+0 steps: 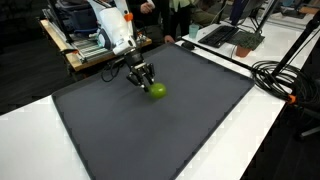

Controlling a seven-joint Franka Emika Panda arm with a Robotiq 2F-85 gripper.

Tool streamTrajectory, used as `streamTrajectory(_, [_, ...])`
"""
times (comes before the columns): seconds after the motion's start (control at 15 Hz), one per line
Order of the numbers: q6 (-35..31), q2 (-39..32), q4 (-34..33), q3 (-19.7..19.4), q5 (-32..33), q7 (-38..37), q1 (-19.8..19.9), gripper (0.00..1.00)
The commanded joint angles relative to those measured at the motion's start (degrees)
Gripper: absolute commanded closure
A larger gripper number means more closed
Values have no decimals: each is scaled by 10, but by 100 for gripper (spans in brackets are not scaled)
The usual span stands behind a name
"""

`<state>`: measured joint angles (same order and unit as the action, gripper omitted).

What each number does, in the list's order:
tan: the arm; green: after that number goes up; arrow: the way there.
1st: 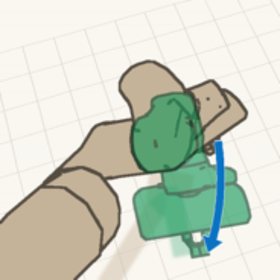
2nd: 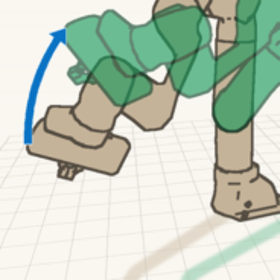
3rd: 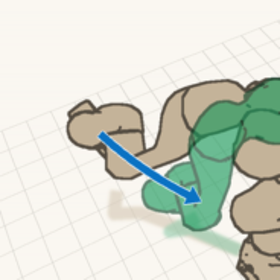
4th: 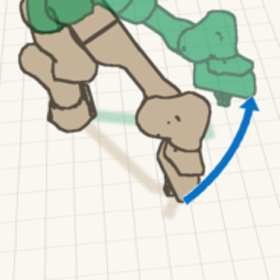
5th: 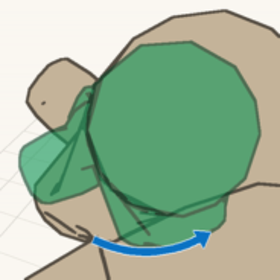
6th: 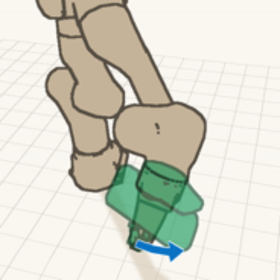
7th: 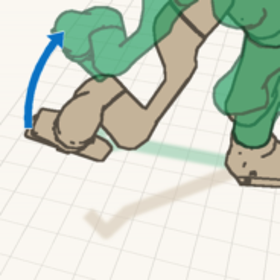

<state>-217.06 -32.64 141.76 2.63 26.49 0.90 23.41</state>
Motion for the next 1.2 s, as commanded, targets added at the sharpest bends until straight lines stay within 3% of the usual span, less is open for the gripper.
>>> streamTrajectory(0.0, [-2,0,0,-9,2,-6,-10,62])
streamTrajectory(1.07, [-2,0,1,-9,2,-6,-10,62])
streamTrajectory(1.13, [-2,0,1,-9,2,-6,-10,87])
